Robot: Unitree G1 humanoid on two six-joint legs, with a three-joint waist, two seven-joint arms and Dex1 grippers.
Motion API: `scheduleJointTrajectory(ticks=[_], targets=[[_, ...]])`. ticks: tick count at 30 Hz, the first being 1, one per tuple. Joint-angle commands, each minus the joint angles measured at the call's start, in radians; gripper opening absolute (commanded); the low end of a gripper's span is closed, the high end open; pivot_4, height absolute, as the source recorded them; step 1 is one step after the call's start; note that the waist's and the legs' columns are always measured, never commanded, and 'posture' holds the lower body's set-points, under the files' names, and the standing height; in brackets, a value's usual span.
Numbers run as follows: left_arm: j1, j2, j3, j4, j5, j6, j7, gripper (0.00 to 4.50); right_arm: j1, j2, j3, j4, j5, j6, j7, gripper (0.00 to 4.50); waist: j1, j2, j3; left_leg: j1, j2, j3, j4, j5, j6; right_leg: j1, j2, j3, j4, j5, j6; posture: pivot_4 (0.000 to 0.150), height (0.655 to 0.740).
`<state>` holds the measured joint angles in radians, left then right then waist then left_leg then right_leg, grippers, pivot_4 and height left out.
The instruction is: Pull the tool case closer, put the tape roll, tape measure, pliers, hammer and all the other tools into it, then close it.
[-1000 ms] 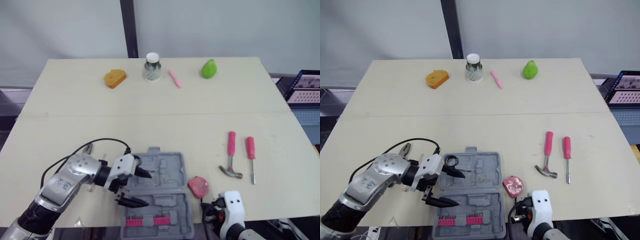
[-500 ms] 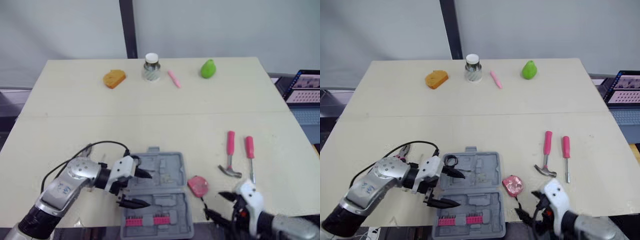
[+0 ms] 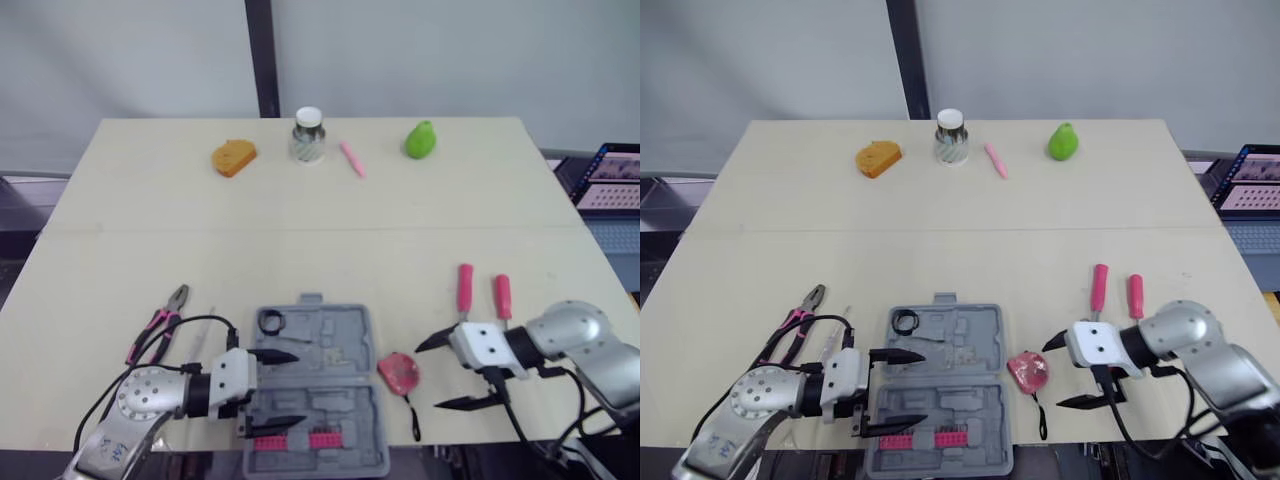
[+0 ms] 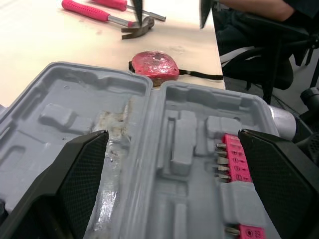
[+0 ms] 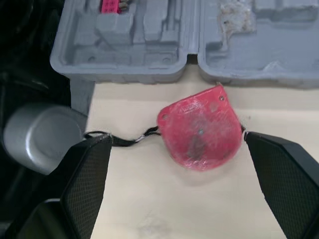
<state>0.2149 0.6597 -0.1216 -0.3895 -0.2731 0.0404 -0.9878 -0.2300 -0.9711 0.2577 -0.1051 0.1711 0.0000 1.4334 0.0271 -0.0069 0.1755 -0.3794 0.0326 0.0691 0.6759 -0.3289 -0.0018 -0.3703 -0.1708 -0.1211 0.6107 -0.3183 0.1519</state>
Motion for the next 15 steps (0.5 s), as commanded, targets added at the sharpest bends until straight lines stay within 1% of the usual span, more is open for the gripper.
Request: scheduleJointTrajectory(ticks=[1, 9, 15], targets=[[0.022, -0.008, 0.009, -0.049, 0.005, -0.042, 0.022, 4.5, -0.074, 0.043, 0.061, 0.099, -0.067, -0.097, 0.042, 4.47, -0.002, 0.0, 0.0, 0.0, 0.0, 0.0, 0.001, -0.001, 0.0, 0.0, 0.0, 0.0, 0.0, 0.0, 0.0, 0.15, 0.74], [0.033, -0.023, -0.01, -0.025, 0.037, -0.09, 0.052, 4.5, -0.153, 0.115, 0.134, 0.224, -0.142, -0.207, 0.04, 4.47, -0.004, 0.0, 0.0, 0.0, 0.0, 0.0, 0.003, -0.002, 0.0, 0.001, 0.0, 0.0, 0.001, 0.0, 0.0, 0.15, 0.74], [0.008, -0.028, -0.023, -0.02, 0.042, -0.077, 0.064, 4.5, -0.194, 0.143, 0.166, 0.291, -0.191, -0.289, 0.041, 4.47, -0.003, 0.0, 0.0, 0.0, 0.0, 0.0, 0.003, -0.002, 0.0, 0.001, 0.0, 0.0, 0.001, 0.0, 0.0, 0.15, 0.74]])
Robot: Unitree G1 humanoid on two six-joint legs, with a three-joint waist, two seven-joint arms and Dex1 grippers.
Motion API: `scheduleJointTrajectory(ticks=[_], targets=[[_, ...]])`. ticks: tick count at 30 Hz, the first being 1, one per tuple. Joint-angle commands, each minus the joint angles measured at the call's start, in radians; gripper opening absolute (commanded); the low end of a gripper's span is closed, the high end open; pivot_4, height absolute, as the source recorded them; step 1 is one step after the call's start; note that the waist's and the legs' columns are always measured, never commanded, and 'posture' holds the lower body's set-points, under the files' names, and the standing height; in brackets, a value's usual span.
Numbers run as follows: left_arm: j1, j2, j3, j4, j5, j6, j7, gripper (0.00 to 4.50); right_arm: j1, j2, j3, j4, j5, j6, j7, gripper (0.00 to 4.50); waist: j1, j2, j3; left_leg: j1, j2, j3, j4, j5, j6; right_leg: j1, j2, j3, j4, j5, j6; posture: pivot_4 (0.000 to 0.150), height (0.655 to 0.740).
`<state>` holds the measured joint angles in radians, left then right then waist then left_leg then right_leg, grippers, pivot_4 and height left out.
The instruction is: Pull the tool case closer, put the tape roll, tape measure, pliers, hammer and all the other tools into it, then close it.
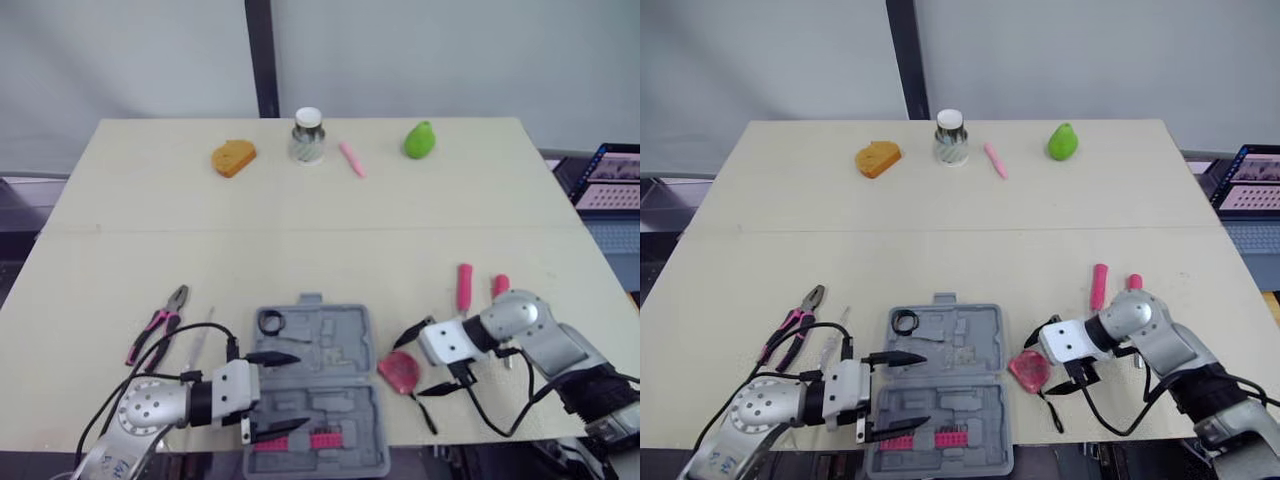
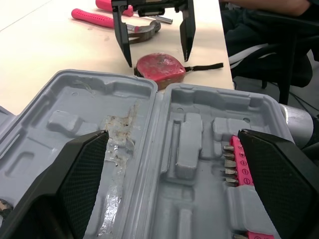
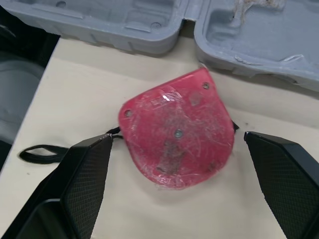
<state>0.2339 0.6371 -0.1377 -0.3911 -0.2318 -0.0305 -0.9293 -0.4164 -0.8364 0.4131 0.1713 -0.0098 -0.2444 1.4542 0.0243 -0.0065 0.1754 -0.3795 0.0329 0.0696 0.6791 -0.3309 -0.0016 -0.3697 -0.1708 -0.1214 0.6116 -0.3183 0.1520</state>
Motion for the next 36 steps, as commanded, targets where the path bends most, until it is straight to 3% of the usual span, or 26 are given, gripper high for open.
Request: scheduleJointTrajectory(ticks=[1, 17, 32, 36], targets=[[-0.015, -0.005, -0.008, -0.018, 0.002, -0.004, 0.007, 4.5, -0.011, 0.012, 0.015, 0.022, -0.014, -0.059, 0.021, 4.47, 0.0, 0.0, 0.0, 0.0, 0.0, 0.0, 0.0, 0.0, 0.0, 0.0, 0.0, 0.0, 0.0, 0.0, 0.0, 0.15, 0.74], [-0.02, -0.008, -0.012, -0.015, 0.008, 0.007, 0.025, 4.5, -0.138, 0.054, 0.079, 0.145, -0.08, -0.274, 0.042, 4.47, -0.002, 0.0, 0.0, 0.0, 0.0, 0.0, 0.0, 0.0, 0.0, 0.0, 0.0, 0.0, 0.0, 0.0, 0.0, 0.15, 0.74], [-0.035, -0.014, -0.022, 0.011, 0.021, 0.003, 0.046, 4.5, -0.134, 0.065, 0.109, 0.161, -0.099, -0.279, 0.05, 4.47, -0.002, 0.0, 0.0, 0.0, 0.0, 0.0, 0.0, 0.0, 0.0, 0.0, 0.0, 0.0, 0.0, 0.0, 0.0, 0.15, 0.74], [-0.038, -0.015, -0.023, 0.016, 0.022, 0.001, 0.048, 4.5, -0.131, 0.064, 0.109, 0.157, -0.102, -0.278, 0.048, 3.3, -0.003, 0.0, 0.0, 0.0, 0.0, 0.0, 0.0, 0.0, 0.0, 0.0, 0.0, 0.0, 0.0, 0.0, 0.0, 0.15, 0.74]])
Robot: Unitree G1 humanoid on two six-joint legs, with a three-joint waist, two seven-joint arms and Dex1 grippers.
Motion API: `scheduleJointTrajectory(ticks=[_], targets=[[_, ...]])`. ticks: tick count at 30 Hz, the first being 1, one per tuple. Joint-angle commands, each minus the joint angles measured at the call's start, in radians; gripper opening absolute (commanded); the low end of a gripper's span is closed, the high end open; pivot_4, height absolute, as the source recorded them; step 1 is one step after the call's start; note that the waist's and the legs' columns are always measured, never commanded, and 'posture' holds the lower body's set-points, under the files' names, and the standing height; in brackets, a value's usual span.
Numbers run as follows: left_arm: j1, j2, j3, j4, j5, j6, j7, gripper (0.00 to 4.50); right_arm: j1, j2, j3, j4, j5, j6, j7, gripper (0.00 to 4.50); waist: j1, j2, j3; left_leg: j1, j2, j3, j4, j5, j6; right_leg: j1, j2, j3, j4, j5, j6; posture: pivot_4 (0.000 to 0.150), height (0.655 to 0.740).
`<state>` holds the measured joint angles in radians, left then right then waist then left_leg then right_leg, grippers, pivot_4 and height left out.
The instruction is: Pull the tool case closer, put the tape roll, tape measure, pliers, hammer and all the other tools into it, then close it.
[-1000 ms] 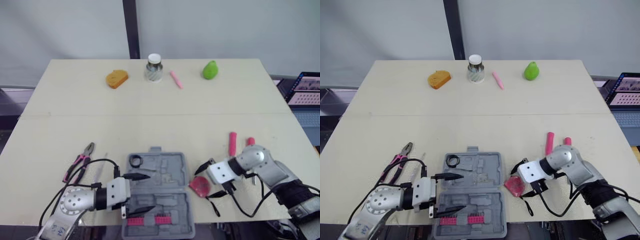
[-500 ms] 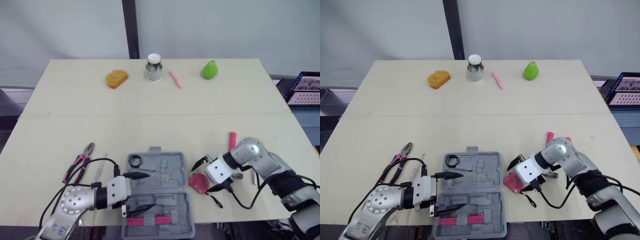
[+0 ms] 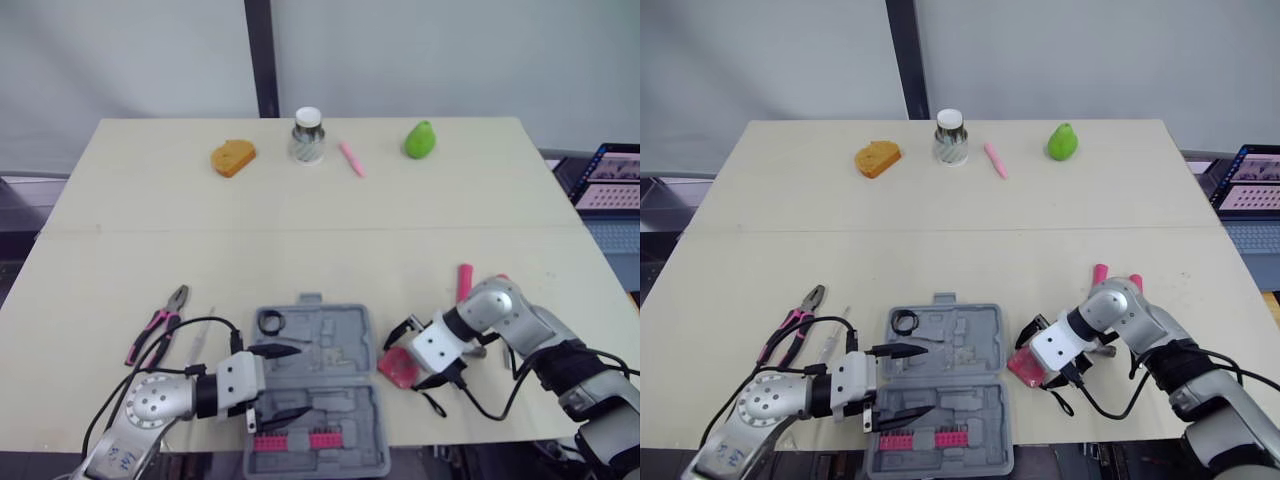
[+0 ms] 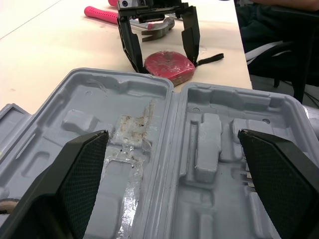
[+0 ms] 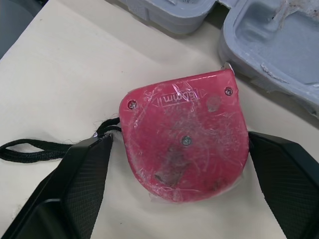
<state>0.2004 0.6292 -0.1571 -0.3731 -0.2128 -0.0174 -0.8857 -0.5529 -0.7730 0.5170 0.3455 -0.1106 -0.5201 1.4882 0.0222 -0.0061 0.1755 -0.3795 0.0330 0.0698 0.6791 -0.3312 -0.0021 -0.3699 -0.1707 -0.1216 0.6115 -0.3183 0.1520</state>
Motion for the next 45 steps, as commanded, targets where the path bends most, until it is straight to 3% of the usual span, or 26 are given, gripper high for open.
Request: scheduleJointTrajectory(ticks=[1, 13, 20, 25, 32, 45], targets=[[-0.005, -0.008, -0.003, 0.0, 0.003, -0.013, 0.004, 4.5, 0.005, 0.0, 0.004, -0.017, -0.002, -0.002, 0.012, 2.95, -0.001, 0.0, 0.0, 0.0, 0.0, 0.0, 0.0, 0.0, 0.0, 0.0, 0.0, 0.0, 0.0, 0.0, 0.0, 0.15, 0.74], [-0.024, -0.023, -0.007, 0.031, 0.012, -0.026, 0.011, 4.5, 0.089, -0.057, -0.105, -0.14, 0.071, 0.161, -0.033, 2.95, 0.002, 0.0, 0.0, 0.0, 0.0, 0.0, 0.0, 0.0, 0.0, 0.0, 0.0, 0.0, 0.0, 0.0, 0.0, 0.15, 0.74], [-0.099, -0.04, 0.007, 0.08, 0.004, -0.012, 0.019, 4.5, 0.227, -0.156, -0.27, -0.48, 0.205, 0.603, -0.104, 2.95, 0.003, 0.001, 0.0, 0.0, 0.0, 0.0, 0.0, 0.0, 0.0, 0.0, 0.0, 0.0, 0.0, 0.0, 0.0, 0.15, 0.74], [-0.15, -0.039, 0.044, 0.118, -0.016, 0.016, 0.03, 4.5, 0.209, -0.145, -0.337, -0.715, 0.241, 0.974, -0.234, 2.95, 0.002, 0.001, 0.0, -0.001, 0.001, -0.001, 0.0, -0.001, 0.0, -0.001, 0.0, -0.001, 0.0, 0.0, 0.0, 0.15, 0.74], [-0.221, -0.021, 0.102, 0.183, -0.045, 0.034, 0.004, 4.5, 0.026, -0.088, -0.158, -0.883, 0.089, 1.361, -0.395, 2.95, 0.001, 0.001, 0.0, -0.007, 0.0, -0.001, 0.002, -0.001, 0.0, -0.006, 0.0, -0.001, 0.001, 0.0, 0.0, 0.15, 0.74], [-0.166, -0.005, 0.117, 0.145, -0.047, 0.039, -0.025, 4.5, -0.104, -0.029, 0.114, -0.9, -0.042, 1.5, -0.487, 2.95, -0.002, 0.001, 0.0, -0.008, 0.0, -0.002, 0.002, -0.001, 0.0, -0.007, 0.0, -0.002, 0.001, 0.0, 0.0, 0.15, 0.74]])
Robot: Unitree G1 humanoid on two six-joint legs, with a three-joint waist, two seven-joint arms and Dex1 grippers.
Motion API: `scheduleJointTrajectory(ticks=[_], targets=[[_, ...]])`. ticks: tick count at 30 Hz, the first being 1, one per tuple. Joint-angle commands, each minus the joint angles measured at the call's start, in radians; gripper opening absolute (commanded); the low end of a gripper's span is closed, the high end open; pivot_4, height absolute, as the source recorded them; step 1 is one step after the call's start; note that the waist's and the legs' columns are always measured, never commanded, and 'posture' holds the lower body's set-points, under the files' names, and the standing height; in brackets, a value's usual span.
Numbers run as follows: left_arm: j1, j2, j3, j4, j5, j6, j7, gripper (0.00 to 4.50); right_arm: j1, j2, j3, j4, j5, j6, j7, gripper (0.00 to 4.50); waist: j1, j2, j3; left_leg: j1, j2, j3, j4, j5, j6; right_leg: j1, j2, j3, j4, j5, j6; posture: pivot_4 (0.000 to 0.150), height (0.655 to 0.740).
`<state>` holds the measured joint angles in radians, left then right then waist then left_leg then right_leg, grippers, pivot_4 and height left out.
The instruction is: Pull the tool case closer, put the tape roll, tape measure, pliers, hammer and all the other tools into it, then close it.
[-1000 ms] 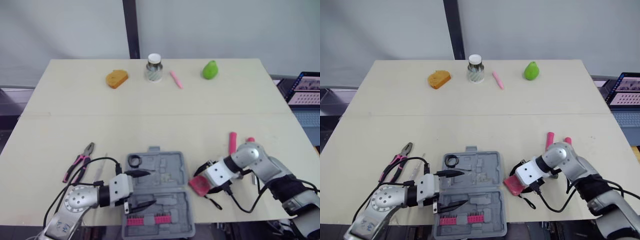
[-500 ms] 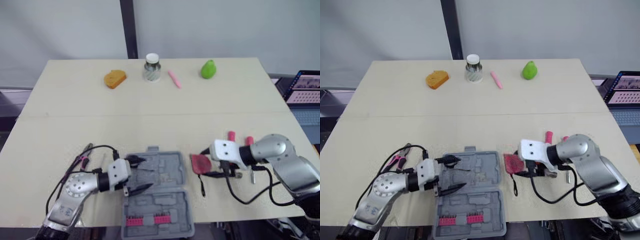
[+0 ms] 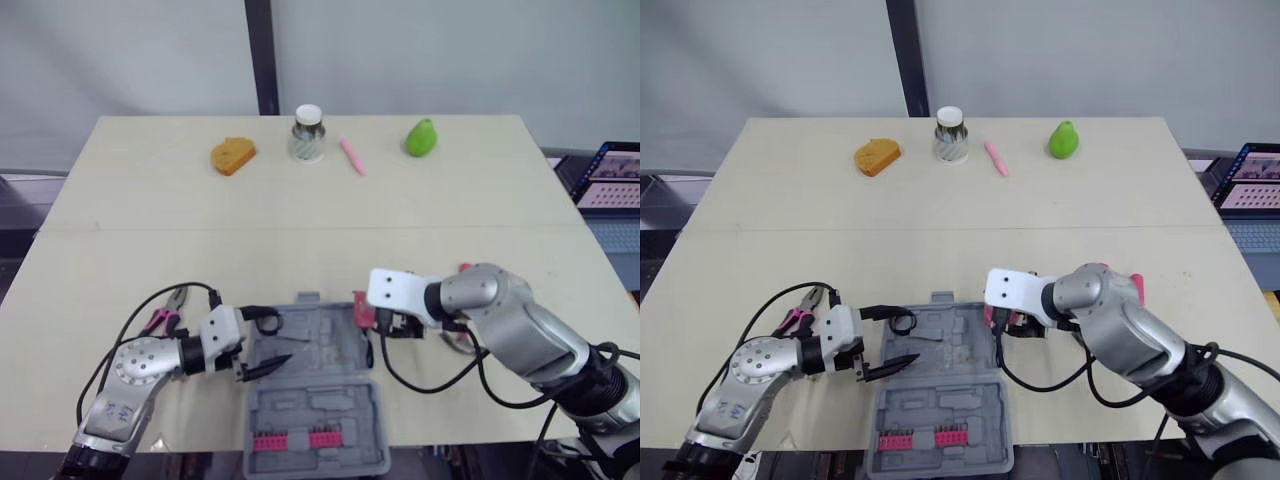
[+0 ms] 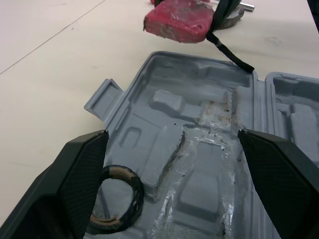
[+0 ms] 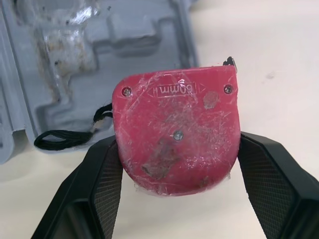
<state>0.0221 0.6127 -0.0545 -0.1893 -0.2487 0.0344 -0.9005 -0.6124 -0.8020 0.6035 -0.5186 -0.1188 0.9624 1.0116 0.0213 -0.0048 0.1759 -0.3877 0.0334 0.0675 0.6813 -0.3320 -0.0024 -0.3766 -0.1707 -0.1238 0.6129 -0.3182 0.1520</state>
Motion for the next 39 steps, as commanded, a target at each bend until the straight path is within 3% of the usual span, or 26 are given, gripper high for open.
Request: scheduleJointTrajectory(ticks=[1, 19, 39], targets=[[0.016, 0.013, 0.015, -0.037, -0.01, -0.016, -0.011, 4.5, -0.063, 0.008, 0.047, -0.029, -0.043, 0.031, -0.012, 2.95, -0.003, 0.0, 0.0, 0.0, 0.0, 0.0, 0.0, 0.0, 0.0, 0.0, 0.0, 0.0, 0.0, 0.0, 0.0, 0.15, 0.74], [0.048, -0.011, -0.007, -0.059, 0.007, -0.026, 0.011, 4.5, -0.266, 0.071, 0.263, 0.031, -0.057, 0.172, 0.023, 2.95, -0.026, 0.0, 0.0, 0.0, 0.0, -0.001, -0.001, 0.0, 0.0, -0.001, 0.0, -0.001, 0.001, 0.0, 0.0, 0.15, 0.74], [0.114, -0.049, 0.012, -0.089, -0.036, -0.086, 0.001, 4.5, -0.284, 0.199, 0.329, 0.12, -0.053, 0.19, -0.037, 2.95, -0.026, 0.0, 0.0, -0.001, 0.0, -0.002, -0.001, 0.0, 0.0, -0.001, 0.0, -0.002, 0.001, 0.0, 0.0, 0.15, 0.74]])
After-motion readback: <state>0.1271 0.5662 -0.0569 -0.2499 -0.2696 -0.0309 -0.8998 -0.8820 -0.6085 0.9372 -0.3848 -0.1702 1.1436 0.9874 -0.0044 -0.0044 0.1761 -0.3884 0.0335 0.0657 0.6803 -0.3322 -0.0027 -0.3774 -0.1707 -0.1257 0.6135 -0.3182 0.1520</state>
